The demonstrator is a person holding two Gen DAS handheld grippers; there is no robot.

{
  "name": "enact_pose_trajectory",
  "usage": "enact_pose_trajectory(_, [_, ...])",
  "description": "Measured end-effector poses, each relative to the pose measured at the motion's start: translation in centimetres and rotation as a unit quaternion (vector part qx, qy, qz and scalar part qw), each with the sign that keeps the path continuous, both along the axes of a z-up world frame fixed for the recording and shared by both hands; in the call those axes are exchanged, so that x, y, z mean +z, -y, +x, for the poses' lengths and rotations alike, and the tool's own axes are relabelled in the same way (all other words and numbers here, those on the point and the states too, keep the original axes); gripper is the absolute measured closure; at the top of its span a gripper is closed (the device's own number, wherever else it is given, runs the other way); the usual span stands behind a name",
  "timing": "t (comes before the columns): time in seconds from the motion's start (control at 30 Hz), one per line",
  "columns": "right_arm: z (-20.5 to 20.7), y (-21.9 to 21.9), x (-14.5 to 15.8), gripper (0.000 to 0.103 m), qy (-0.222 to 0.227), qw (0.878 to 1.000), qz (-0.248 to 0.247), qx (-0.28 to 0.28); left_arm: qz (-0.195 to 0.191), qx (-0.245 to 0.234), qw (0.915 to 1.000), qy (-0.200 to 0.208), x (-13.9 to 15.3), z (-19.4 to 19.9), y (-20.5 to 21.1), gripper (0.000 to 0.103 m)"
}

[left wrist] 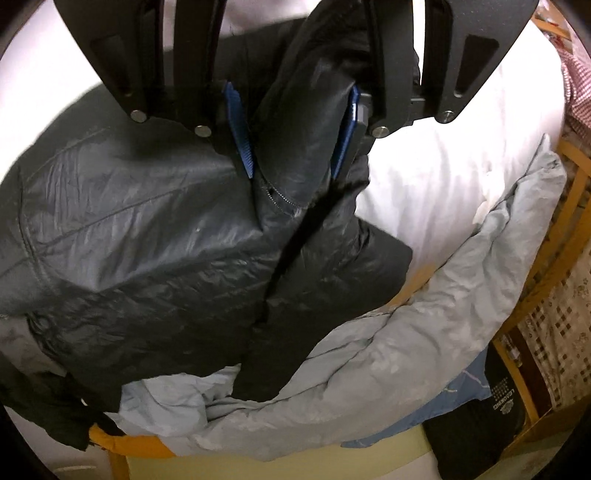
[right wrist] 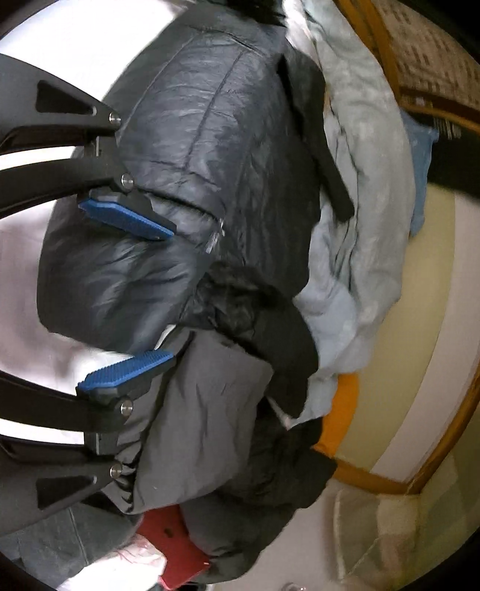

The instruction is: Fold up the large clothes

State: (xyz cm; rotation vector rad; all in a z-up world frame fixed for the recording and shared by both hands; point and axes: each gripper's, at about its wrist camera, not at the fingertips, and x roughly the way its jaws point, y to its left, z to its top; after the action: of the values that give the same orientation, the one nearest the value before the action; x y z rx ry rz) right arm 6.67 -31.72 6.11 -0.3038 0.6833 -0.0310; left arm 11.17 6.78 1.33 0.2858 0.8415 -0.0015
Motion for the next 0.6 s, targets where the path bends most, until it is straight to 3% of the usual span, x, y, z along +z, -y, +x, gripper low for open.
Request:
enact_pose_trajectory(0.07, [0.4,0.7,-0.4,0.031,0.005,1.000,0.012,-0.012,-0.013,0.008,0.9993,0.034,-0.2,0.3,-0.7,0.055])
enact_pose_trajectory(0.13, [0.4,1.7,-1.0,0.030,0.014,0.999,0.019,-0.026,-0.011,0.011,0.9971,0.075,0.1,-0.4,-1.3,0.040])
enact_pose_trajectory(0.2, [0.0,2.8,-1.4,0.030,0.025,0.998,0.041,-0.032,-0.009,0.015,0.9936,0.111,0.8,-1.5,-2.1,0.032])
enact_pose_trajectory(0.3, [-0.3,5.4,-1.8,0.030,0.029,0.993,0.110,-0.044,-0.028,0.035,0.9880,0.148,2.2,-3.9,-3.7,0.026])
enact_pose_trajectory(0.4, [-0.5,6.7,-2.3,0.029,0.016,0.987,0.153,-0.051,-0.032,0.084,0.9812,0.171,2.3,-6.4,-5.6,0.021])
enact_pose_trajectory(0.53, [-0.5,7.4,-3.8,0.023,-0.013,0.978,0.207,-0.033,-0.057,0.111,0.9814,0.146,0.5,-8.3,-7.6,0.020])
enact_pose_trajectory(0.57, [-0.3,7.6,-4.3,0.023,-0.023,0.974,0.222,-0.032,-0.070,0.114,0.9819,0.134,0.1,-8.2,-7.8,0.020])
enact_pose_trajectory(0.6, [-0.2,7.7,-4.8,0.022,-0.034,0.971,0.235,-0.034,-0.107,0.112,0.9812,0.116,-0.3,-7.9,-8.5,0.020])
